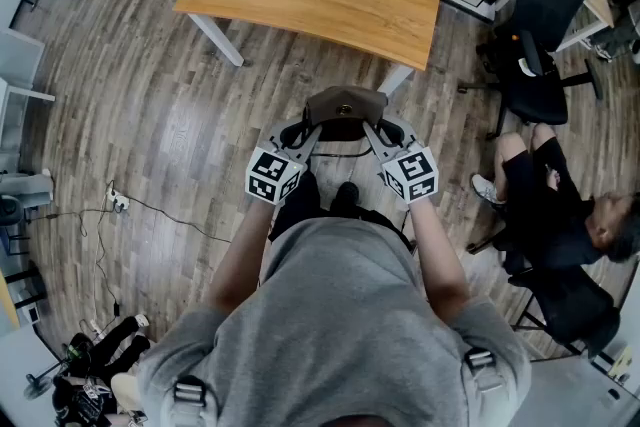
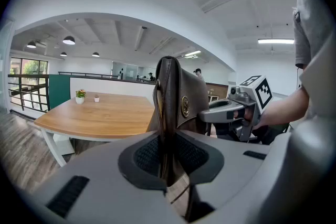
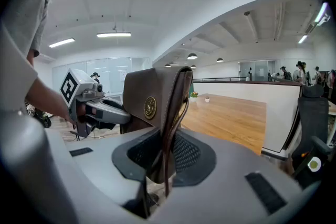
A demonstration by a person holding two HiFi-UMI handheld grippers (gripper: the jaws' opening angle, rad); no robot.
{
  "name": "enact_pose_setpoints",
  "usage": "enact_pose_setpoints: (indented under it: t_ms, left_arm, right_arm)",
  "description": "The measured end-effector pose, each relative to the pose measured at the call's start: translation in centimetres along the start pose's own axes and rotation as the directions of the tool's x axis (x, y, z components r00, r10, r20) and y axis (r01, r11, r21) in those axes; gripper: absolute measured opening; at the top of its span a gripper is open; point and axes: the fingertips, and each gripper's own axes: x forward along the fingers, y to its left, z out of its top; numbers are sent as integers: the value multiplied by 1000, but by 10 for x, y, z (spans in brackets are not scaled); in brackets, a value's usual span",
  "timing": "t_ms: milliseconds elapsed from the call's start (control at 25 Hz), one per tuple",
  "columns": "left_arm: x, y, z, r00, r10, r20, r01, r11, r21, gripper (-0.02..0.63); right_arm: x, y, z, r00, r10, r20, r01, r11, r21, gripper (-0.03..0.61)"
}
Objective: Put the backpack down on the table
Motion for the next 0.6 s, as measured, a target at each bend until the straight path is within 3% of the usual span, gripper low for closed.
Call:
enact_pose_setpoints:
  t_ms: [600]
  left_arm:
    - [-15,-10,-5,1000,10,0,-10,1000,6,72]
  right_arm:
    - [-10,14,-4,1000,-1,6,1,1000,16,67]
